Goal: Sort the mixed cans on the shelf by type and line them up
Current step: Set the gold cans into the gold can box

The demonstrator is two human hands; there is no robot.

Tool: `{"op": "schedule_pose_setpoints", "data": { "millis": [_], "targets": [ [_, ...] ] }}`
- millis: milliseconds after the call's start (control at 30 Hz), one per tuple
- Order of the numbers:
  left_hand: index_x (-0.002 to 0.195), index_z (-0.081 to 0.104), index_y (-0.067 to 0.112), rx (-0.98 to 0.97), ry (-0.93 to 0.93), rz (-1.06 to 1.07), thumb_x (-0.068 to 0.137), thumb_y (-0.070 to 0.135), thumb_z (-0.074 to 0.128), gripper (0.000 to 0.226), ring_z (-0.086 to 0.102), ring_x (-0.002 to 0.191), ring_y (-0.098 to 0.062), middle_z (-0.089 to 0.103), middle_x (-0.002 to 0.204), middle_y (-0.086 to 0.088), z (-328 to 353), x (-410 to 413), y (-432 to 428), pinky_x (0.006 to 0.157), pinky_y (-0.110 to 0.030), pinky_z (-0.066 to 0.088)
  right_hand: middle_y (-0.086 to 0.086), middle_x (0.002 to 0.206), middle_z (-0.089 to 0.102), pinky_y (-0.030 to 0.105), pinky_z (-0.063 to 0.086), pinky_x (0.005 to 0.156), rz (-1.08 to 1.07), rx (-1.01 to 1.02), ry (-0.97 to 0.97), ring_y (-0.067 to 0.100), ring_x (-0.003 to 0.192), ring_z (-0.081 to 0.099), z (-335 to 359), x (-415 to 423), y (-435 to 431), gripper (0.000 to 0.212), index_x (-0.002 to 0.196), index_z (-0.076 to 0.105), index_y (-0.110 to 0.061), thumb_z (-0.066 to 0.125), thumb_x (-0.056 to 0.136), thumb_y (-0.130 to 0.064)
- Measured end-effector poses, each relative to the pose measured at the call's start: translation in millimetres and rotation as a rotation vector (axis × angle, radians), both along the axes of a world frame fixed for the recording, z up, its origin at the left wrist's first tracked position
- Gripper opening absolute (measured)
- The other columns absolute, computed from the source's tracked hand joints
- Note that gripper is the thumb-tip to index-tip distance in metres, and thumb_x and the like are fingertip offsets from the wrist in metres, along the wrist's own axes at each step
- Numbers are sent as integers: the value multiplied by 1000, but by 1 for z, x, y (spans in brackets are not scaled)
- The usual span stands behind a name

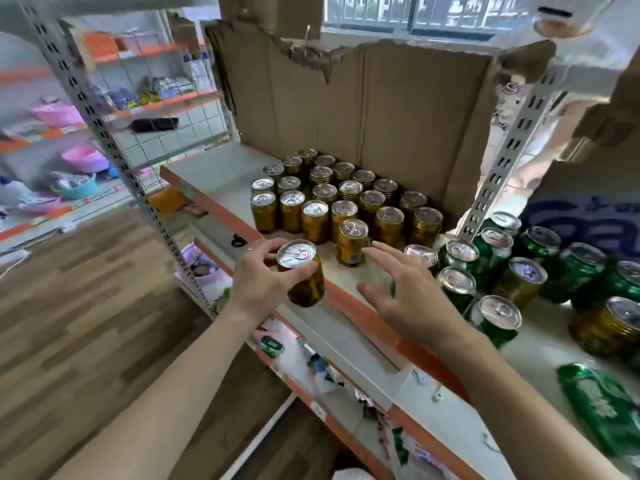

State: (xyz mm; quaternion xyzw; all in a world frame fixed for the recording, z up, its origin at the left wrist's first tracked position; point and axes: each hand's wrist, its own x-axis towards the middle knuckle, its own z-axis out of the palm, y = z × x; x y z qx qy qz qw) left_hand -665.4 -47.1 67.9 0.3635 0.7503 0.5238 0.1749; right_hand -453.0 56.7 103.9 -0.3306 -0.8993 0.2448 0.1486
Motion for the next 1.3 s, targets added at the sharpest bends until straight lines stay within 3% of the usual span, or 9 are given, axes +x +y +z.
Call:
{"op": "schedule_pose_setpoints", "data": {
  "millis": [200,400,600,733,833,967,1100,1300],
  "targets": [
    [120,66,24,-38,-5,-13,66,44,88,62,63,108,-12,64,119,2,-7,-34,40,90,-36,56,-11,157,32,39,21,118,31,8,-13,15,143,26,-8,-33,39,63,150,35,-29,59,93,-43],
    [119,65,19,-46,47,-46,70,26,90,56,59,98,3,60,117,2,-13,-46,82,72,-5,47,-8,156,34,45,23,119,5,12,-21,18,144,27,-12,-55,76,60,147,40,-30,60,92,-44],
    [118,63,17,-60,138,-120,68,26,91,58,62,101,0,59,114,3,-28,-54,107,83,-15,54,-6,160,26,47,19,120,-14,-24,-127,19,147,21,-24,-68,94,63,149,33,-34,57,93,-46],
    [121,62,17,-137,326,-229,63,53,86,72,61,105,-17,52,117,3,-42,-63,122,92,-38,56,-4,162,23,49,16,120,-27,-7,-213,21,148,19,-33,-77,101,65,150,32,-32,57,92,-46],
    [126,61,11,-198,446,-298,69,53,82,74,54,113,-23,51,122,-2,-50,-71,130,97,-38,50,-2,162,22,51,15,120,-39,23,-258,22,147,20,-41,-84,101,65,150,33,-30,57,92,-45],
    [127,62,9,-205,698,-381,76,69,57,79,49,117,-29,56,122,-9,-54,-90,135,99,-44,43,-2,162,21,53,10,121,-109,29,-282,23,148,19,-46,-96,99,63,150,32,-30,57,93,-43],
    [131,61,10,-149,873,-545,83,63,48,73,47,113,-30,56,122,-8,-54,-111,136,92,-45,41,-3,161,24,52,11,120,-174,20,-287,23,145,24,-53,-111,91,60,148,35,-31,57,93,-40],
    [129,64,25,-24,992,-728,85,46,56,49,39,126,-29,47,142,1,-63,-128,137,97,-42,32,-7,159,29,49,17,119,-283,60,-259,20,145,26,-61,-122,77,60,148,37,-30,58,92,-32]
  ]
}}
